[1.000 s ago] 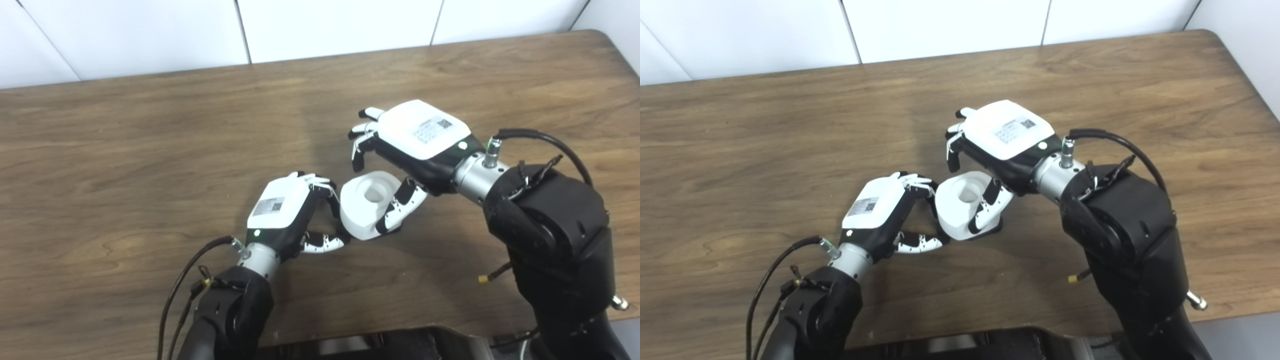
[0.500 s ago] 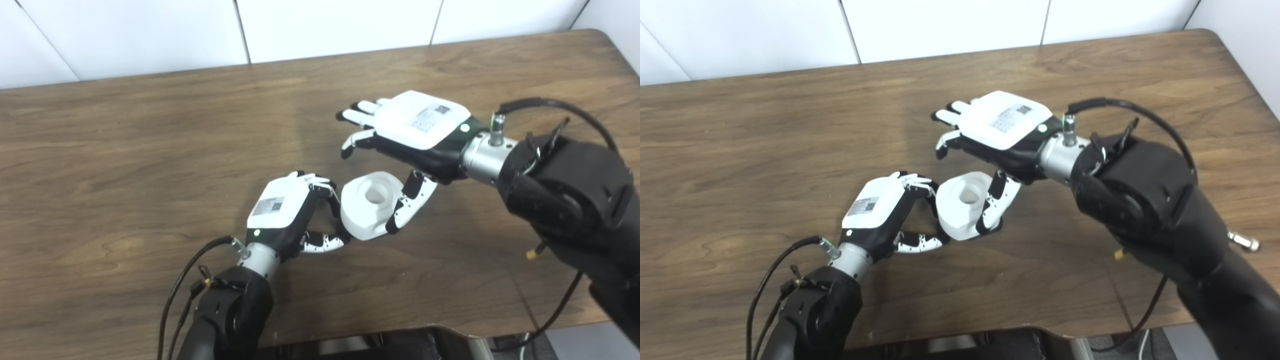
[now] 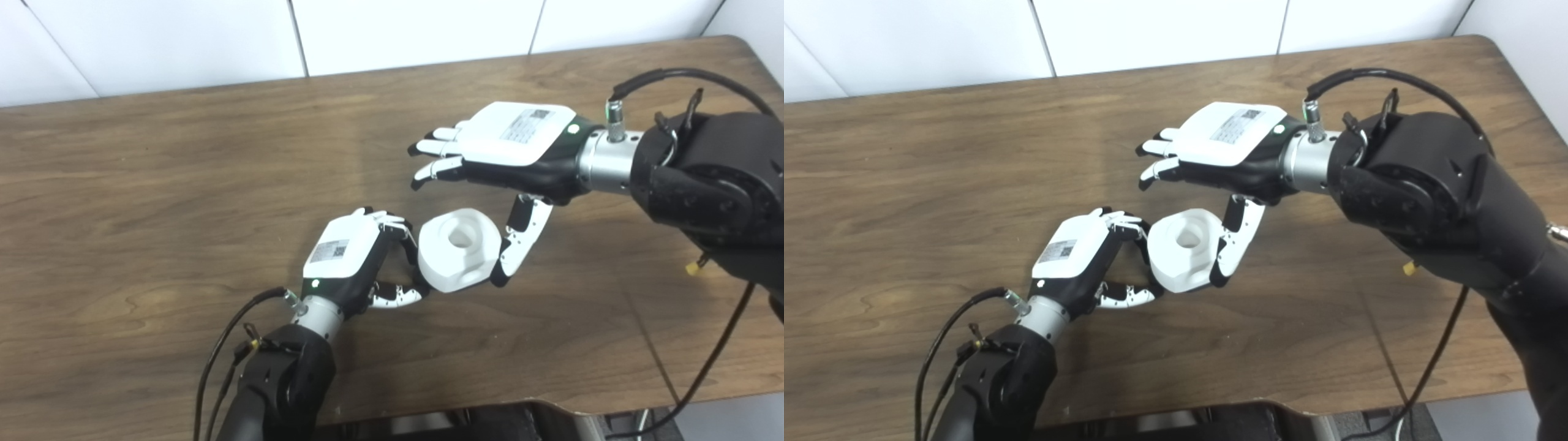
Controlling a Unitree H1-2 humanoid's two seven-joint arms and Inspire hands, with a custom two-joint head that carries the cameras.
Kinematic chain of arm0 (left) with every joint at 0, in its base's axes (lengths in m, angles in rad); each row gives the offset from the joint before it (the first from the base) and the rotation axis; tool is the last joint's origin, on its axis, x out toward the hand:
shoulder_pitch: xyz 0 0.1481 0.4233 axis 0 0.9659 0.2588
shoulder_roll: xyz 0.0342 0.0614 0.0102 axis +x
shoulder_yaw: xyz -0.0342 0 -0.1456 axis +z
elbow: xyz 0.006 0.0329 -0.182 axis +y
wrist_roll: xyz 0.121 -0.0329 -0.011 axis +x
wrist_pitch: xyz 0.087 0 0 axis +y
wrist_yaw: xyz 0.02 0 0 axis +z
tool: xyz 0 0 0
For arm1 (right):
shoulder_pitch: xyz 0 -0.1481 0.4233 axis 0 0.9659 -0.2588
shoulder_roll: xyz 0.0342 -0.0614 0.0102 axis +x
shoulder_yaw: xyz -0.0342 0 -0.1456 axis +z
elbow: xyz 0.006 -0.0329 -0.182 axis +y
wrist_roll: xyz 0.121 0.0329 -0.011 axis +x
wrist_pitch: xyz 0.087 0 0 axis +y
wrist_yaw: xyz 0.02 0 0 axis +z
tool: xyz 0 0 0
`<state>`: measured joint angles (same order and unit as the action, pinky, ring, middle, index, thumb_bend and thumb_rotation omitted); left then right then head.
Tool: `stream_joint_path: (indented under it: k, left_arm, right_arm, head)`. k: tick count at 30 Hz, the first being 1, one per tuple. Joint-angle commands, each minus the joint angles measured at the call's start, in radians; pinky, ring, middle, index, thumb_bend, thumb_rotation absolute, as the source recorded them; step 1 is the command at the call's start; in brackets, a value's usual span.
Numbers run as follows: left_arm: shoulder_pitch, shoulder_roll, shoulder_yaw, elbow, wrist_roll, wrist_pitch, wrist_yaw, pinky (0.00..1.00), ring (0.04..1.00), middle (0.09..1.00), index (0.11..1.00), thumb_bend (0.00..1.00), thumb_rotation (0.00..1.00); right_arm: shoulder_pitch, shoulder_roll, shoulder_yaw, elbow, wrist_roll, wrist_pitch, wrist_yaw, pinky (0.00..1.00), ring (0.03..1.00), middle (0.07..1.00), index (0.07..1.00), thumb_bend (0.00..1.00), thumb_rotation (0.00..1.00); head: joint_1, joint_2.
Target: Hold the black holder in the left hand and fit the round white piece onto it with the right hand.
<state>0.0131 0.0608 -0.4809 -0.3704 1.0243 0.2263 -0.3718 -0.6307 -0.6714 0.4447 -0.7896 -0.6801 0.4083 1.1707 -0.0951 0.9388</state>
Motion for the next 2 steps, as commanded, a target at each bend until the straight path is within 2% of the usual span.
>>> stream_joint_path:
  k: [1,2]
  left_arm:
    - [-0.021,-0.010,0.003,-0.008,0.003,-0.012,0.022,0.96,0.881,0.801,0.486,0.52,0.06]
    - [-0.020,-0.011,0.004,-0.007,0.000,-0.014,0.026,0.95,0.879,0.799,0.486,0.52,0.06]
  right_arm:
    - [-0.036,-0.013,-0.025,-0.009,-0.008,0.062,0.099,1.00,1.000,1.000,0.895,1.00,0.49]
    - [-0.036,-0.012,-0.026,-0.009,-0.013,0.062,0.099,1.00,1.000,1.000,0.897,1.00,0.49]
  head:
    - [-0.001,0.001]
    - [-0.001,0.000]
